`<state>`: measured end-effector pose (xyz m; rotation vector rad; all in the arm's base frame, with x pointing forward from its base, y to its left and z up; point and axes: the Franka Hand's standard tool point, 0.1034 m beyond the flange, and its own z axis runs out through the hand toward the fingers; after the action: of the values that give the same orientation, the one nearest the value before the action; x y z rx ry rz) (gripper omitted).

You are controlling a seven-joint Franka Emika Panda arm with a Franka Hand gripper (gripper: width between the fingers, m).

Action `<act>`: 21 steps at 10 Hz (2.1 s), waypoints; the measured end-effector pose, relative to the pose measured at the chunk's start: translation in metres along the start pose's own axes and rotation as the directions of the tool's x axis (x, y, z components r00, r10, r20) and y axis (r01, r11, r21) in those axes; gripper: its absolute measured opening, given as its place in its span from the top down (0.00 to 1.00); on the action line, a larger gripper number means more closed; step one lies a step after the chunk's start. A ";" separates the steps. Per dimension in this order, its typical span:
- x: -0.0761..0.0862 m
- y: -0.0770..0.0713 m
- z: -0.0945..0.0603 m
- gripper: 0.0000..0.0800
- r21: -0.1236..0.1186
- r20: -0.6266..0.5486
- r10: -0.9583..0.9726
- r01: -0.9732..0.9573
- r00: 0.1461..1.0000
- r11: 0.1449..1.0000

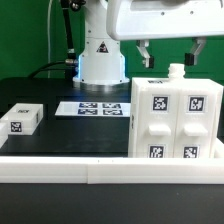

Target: Assemble cabinet

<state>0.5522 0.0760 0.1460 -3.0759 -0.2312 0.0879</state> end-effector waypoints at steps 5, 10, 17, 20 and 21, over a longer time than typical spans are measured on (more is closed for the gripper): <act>-0.037 0.016 0.019 0.00 -0.010 -0.014 0.050 -0.050 0.999 0.999; -0.058 0.032 0.036 0.00 -0.021 -0.016 0.053 -0.053 0.998 0.998; -0.098 0.111 0.053 0.00 -0.033 -0.004 0.108 -0.108 0.994 0.994; -0.116 0.165 0.065 0.00 -0.049 -0.003 0.051 -0.051 0.999 0.997; -0.119 0.180 0.065 0.00 -0.046 -0.006 0.044 -0.044 0.999 0.998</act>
Offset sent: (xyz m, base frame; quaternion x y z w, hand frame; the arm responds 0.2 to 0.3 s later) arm -0.0464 -0.0276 -0.0149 -0.0045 0.0187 0.0743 0.9971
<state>0.4577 -0.1163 0.0766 -3.1269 -0.1676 0.0773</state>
